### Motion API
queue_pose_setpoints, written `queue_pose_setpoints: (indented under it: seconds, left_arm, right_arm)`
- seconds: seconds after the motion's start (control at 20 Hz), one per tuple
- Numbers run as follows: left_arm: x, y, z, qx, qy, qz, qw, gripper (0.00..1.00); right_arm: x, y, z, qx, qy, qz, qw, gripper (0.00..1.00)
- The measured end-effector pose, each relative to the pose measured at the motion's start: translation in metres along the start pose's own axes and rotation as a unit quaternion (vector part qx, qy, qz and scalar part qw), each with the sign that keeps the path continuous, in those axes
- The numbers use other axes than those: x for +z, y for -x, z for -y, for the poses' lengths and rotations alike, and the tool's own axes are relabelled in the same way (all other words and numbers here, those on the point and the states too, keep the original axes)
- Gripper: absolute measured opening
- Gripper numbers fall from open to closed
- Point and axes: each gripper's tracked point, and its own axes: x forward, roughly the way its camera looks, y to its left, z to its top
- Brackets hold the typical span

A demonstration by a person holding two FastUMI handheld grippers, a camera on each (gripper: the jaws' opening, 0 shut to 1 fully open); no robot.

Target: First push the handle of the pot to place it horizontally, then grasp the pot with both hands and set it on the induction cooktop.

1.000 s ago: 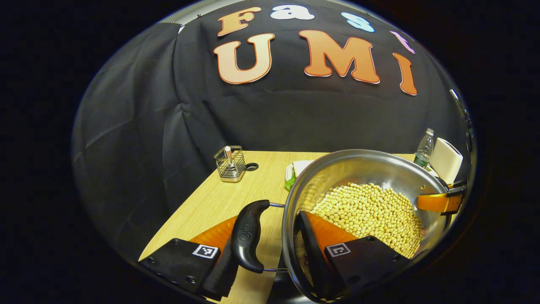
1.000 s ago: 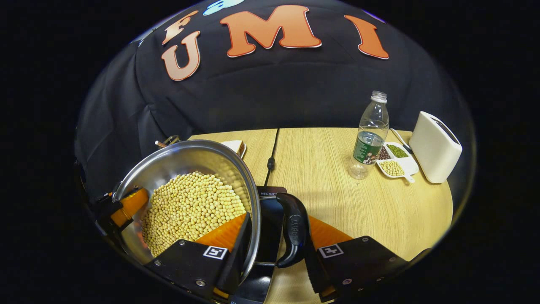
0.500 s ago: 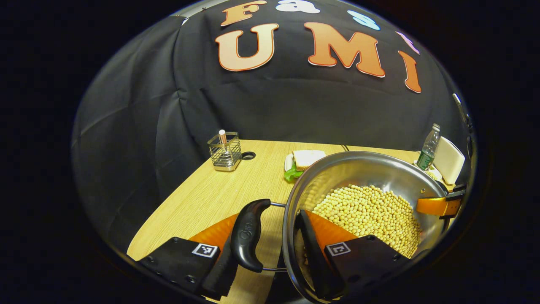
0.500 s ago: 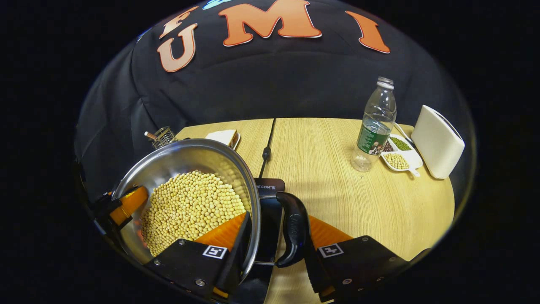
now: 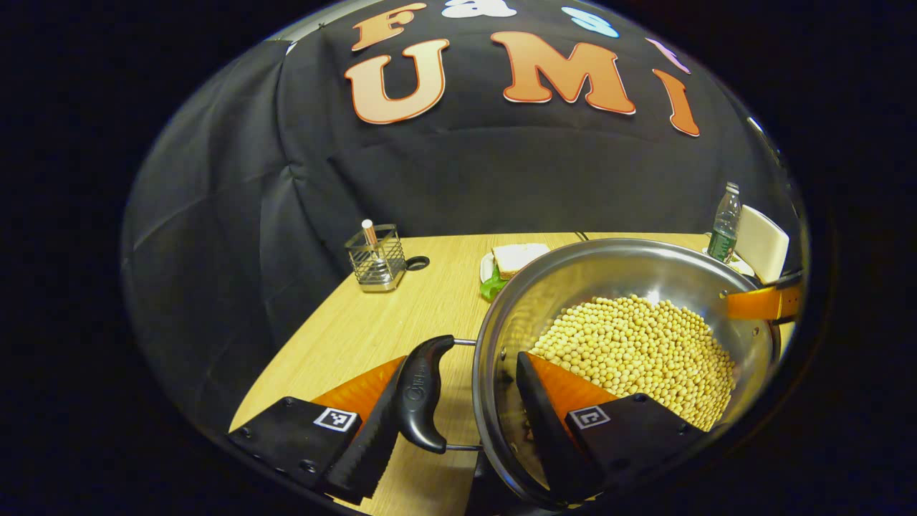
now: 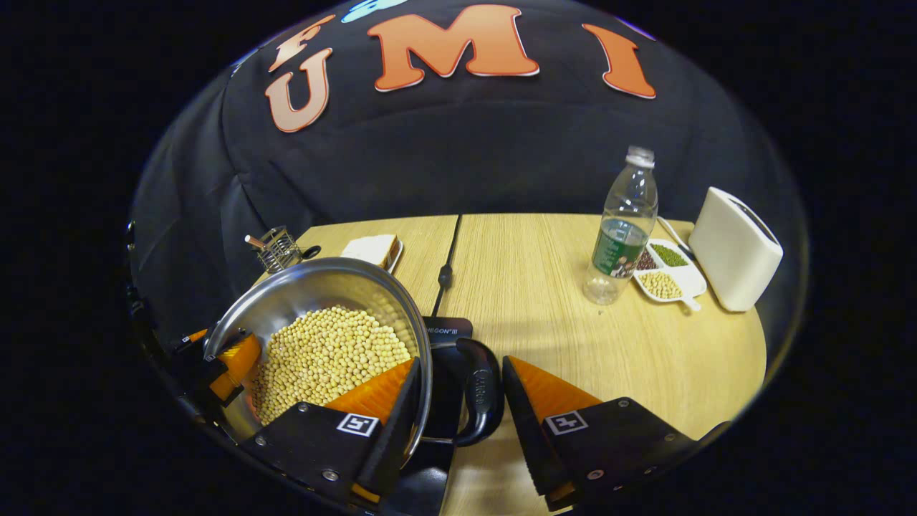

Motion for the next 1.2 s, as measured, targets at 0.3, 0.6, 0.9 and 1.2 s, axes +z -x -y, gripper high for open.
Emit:
queue_pose_setpoints:
  seconds: [0.3, 0.6, 0.9, 1.2]
  left_arm:
    - [0.01, 0.018, -0.018, 0.032, 0.025, 0.018, 0.999, 0.95]
    - [0.066, 0.061, -0.041, 0.1, 0.002, 0.089, 0.991, 0.95]
    - [0.139, 0.129, -0.016, 0.096, 0.026, 0.177, 0.979, 0.95]
    - [0.215, 0.213, 0.037, 0.042, 0.053, 0.269, 0.961, 0.94]
  right_arm:
    - [0.044, 0.071, 0.036, -0.032, 0.049, 0.111, 0.992, 0.82]
    - [0.095, 0.174, 0.094, -0.052, 0.056, 0.239, 0.968, 0.84]
    - [0.131, 0.274, 0.166, -0.085, 0.043, 0.35, 0.932, 0.84]
    - [0.147, 0.345, 0.204, -0.123, 0.028, 0.411, 0.903, 0.85]
